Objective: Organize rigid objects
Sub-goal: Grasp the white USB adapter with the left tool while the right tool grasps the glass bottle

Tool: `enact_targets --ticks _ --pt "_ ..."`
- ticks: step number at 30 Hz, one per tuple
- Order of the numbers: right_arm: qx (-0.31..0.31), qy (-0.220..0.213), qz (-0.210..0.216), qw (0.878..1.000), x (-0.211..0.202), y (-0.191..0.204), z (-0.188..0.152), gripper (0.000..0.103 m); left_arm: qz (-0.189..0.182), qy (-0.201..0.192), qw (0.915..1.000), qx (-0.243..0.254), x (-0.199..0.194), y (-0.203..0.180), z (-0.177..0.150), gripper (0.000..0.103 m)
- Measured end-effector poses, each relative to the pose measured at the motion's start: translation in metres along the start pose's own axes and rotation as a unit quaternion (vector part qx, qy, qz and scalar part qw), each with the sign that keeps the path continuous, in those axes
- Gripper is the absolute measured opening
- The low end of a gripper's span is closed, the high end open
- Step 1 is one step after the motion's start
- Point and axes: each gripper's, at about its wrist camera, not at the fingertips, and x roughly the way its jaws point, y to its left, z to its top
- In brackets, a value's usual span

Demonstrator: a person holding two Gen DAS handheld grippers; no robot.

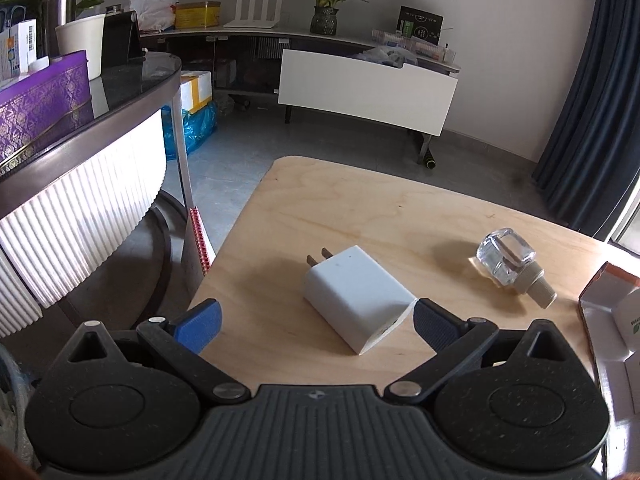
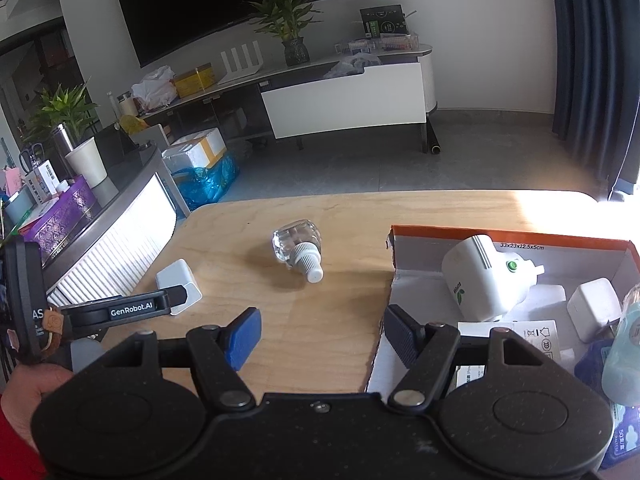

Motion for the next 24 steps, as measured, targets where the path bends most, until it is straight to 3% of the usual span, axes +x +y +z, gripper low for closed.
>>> enact_targets --ticks 6,9,15,20,21,24 --pt "-0.013 0.003 0.001 1.0 0.004 0.01 0.002 0.081 0.039 -0.008 0.9992 -0.006 0.02 -0.018 0.005 0.103" --pt "-0.019 0.002 -0.002 1.0 0.003 0.008 0.002 0.081 0.028 -0.012 0.9995 0.004 0.016 -0.012 0.004 0.096" --pt "-0.002 0.01 -0.001 1.0 0.014 0.002 0.002 0.081 0.008 -0.016 0.9993 0.032 0.006 0.008 -0.006 0.096" --pt "-0.022 0.023 0.009 0.999 0.031 0.011 0.006 0.081 0.0 -0.024 0.9983 0.053 0.017 0.003 -0.003 0.095" --pt "-0.025 0.027 0.015 0.999 0.036 0.013 0.009 0.082 0.005 -0.026 0.9979 0.058 0.019 0.001 -0.002 0.093" --pt "-0.036 0.036 0.023 0.998 0.054 0.015 0.019 0.083 0.006 -0.038 0.9965 0.075 0.019 -0.004 -0.003 0.073"
